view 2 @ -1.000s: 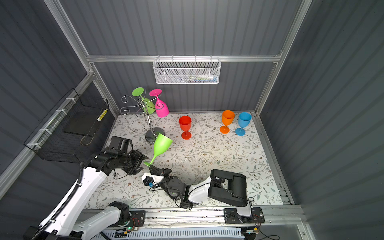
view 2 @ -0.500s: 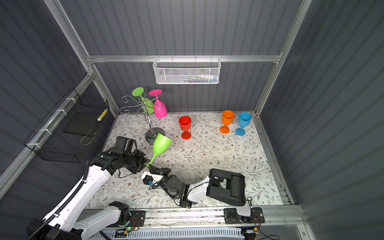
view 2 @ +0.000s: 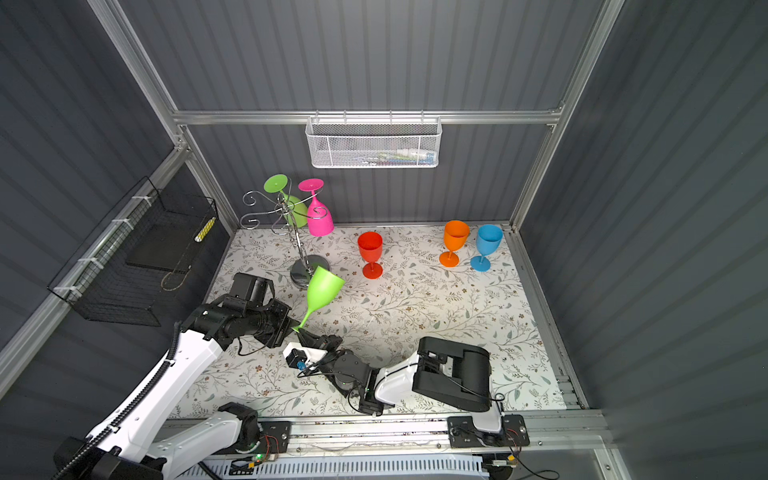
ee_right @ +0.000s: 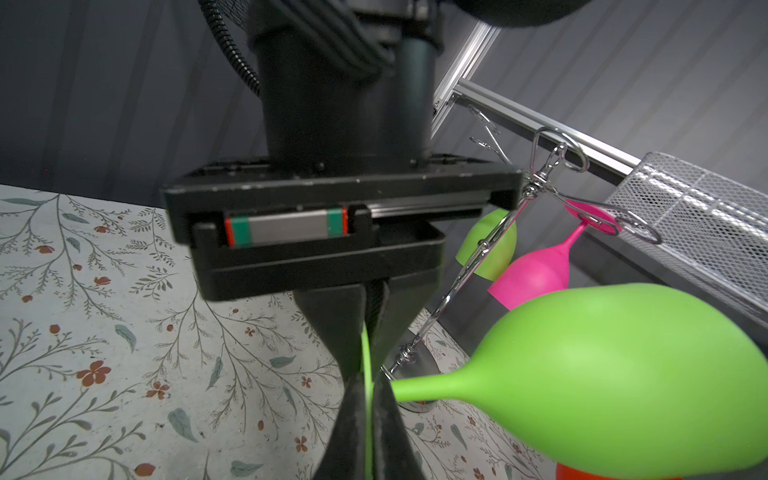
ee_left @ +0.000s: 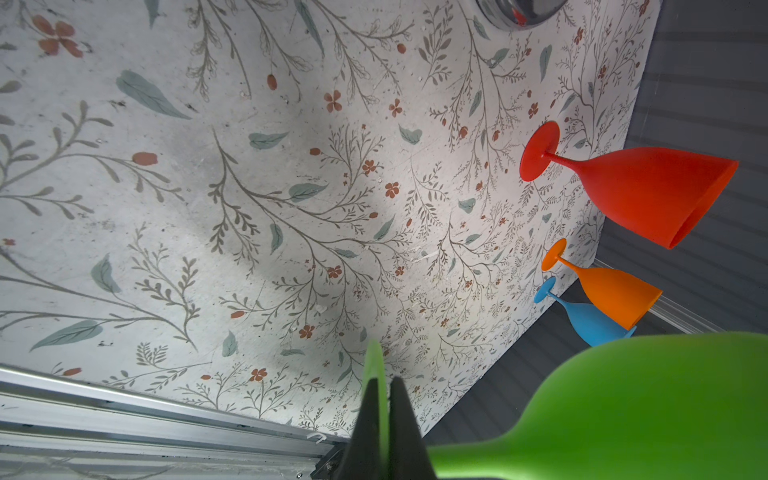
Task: Take the wine glass off the wine glass rack
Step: 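Close the left gripper on the green glass stem beside the right gripper, then move the open right gripper to the green glass bowl while left holds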
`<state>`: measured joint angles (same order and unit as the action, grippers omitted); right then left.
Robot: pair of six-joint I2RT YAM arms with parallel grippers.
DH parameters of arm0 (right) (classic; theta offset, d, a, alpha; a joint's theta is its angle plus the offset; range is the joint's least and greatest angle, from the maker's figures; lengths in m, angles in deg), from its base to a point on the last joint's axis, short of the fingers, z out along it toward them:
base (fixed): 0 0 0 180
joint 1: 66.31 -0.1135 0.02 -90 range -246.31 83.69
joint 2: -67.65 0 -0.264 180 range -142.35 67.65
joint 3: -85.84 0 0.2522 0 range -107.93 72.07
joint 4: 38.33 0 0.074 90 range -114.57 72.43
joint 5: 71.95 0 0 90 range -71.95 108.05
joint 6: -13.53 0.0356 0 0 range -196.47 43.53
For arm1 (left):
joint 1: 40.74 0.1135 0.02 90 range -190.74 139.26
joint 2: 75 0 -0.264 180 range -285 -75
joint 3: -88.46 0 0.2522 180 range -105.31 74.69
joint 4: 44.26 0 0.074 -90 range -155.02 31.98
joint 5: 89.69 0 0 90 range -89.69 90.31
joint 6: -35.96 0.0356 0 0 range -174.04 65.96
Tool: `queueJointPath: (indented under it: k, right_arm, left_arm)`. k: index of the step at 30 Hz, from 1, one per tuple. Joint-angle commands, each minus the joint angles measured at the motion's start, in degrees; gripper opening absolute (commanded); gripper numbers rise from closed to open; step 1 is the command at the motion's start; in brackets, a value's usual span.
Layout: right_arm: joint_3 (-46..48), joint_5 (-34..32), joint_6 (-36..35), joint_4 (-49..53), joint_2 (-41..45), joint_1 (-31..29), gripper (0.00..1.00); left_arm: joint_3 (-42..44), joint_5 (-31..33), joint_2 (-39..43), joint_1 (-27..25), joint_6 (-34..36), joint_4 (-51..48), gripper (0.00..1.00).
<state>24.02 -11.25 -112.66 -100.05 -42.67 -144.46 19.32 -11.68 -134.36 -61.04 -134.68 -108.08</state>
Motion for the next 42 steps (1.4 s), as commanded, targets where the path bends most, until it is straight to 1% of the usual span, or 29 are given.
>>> queueJointPath:
  k: [1,3,8,11,15,18,23,27,30,37,42]
  right_arm:
    - [0.5,0.0,1.1,-0.8,1.4,0.3,0.15]
    - [1.1,-0.1,1.5,-0.8,2.1,0.3,0.23]
    - [3.3,-0.5,2.3,-0.1,4.3,0.3,0.36]
    - [5.4,-0.7,3.5,0.4,6.5,0.2,0.48]
    - [8.7,-1.1,5.4,3.1,11.3,-0.2,0.62]
    - [10.5,-1.2,7.2,6.6,15.5,-0.4,0.69]
    - [11.6,-1.8,11.2,14.3,23.1,-0.1,0.73]
    - [10.4,0.0,16.3,25.6,29.4,1.3,0.73]
    - [9.3,3.0,20.7,34.3,33.8,3.1,0.71]
    - [5.9,9.7,32.8,52.9,43.5,10.8,0.71]
    - [-2.2,15.1,41.4,70.1,45.8,16.1,0.69]
  left_arm:
    - [0.2,1.5,1.1,-0.3,0.0,-0.9,0.0]
    - [0.1,1.7,0.9,-0.3,0.0,-1.1,0.0]
    - [-0.4,2.5,0.8,-0.3,0.1,-1.2,0.0]
    - [-0.3,3.0,0.5,-0.3,0.3,-1.2,0.0]
    - [0.1,3.9,0.1,-0.2,0.7,-1.4,0.0]
    - [1.2,4.7,0.2,-0.3,1.2,-0.9,0.0]
    - [2.9,5.3,0.6,-0.3,2.3,0.3,0.0]
    - [4.4,4.3,0.8,-0.3,4.3,2.6,0.0]
    - [5.9,2.9,1.3,-0.3,7.0,5.8,0.0]
    - [15.3,-1.4,6.3,-0.3,7.8,21.1,0.0]
    - [18.7,-4.3,5.5,-0.3,9.6,28.3,0.0]
